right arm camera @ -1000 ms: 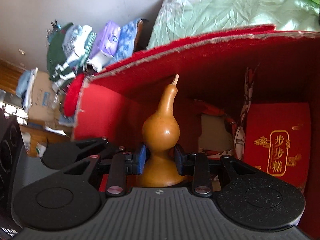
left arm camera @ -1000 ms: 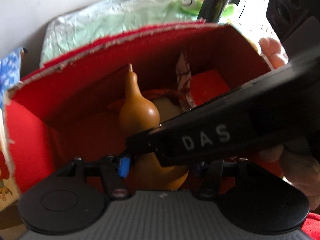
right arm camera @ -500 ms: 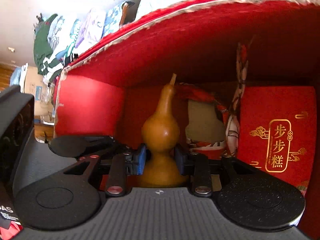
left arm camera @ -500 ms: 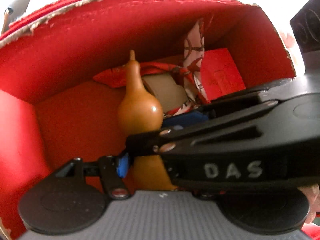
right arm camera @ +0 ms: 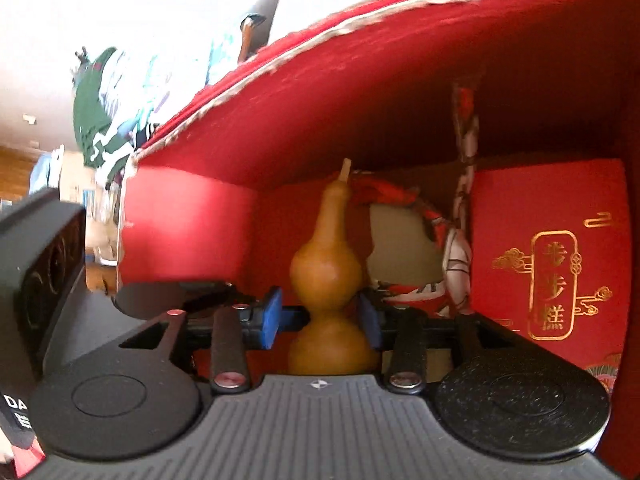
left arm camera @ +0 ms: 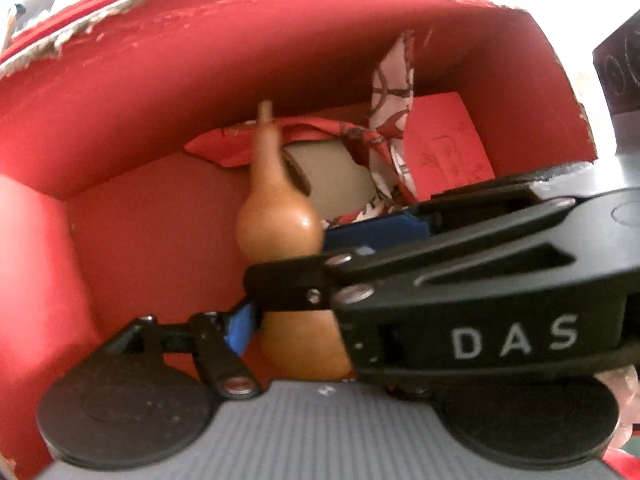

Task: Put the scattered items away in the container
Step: 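Lower the gourd into the red box beside the scarf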

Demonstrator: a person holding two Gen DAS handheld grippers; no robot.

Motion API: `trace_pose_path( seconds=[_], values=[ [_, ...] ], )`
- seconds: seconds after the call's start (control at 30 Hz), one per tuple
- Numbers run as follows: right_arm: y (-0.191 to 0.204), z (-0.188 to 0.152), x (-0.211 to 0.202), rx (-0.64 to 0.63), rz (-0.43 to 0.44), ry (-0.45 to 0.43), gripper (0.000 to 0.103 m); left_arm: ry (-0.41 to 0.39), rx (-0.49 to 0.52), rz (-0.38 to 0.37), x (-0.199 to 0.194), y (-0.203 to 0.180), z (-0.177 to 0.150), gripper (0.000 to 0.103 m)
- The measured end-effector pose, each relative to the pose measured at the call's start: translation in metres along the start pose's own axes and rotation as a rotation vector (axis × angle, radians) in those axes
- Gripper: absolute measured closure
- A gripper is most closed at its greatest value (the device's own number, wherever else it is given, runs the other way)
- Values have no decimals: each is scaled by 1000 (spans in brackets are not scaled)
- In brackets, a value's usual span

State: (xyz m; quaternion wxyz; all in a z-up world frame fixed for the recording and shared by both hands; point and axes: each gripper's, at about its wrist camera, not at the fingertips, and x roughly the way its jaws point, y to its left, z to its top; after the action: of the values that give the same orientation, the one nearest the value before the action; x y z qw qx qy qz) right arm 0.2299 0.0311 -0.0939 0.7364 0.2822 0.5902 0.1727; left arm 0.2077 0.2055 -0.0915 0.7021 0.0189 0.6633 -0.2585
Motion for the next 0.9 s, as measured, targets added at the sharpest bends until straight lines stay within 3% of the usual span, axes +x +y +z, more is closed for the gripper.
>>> trace_pose_path(
  seconds=[0.37,0.63,0.73,0.9],
  values=[
    [-21,-5,-20,94,61,-135,61,-13,-22,-25,-3,1,-6,36],
    [-22,-6,-21,102,67,-137,68,-16,-22,-38,-5,-2,-11,35],
    [-24,-5,-23,104,71,-141,68,-35,-44,-36,-9,-1,-12,27],
    [-25,-5,-24,105,68,-144,68,-65,-46,-25,-14,-5,-17,26]
  ],
)
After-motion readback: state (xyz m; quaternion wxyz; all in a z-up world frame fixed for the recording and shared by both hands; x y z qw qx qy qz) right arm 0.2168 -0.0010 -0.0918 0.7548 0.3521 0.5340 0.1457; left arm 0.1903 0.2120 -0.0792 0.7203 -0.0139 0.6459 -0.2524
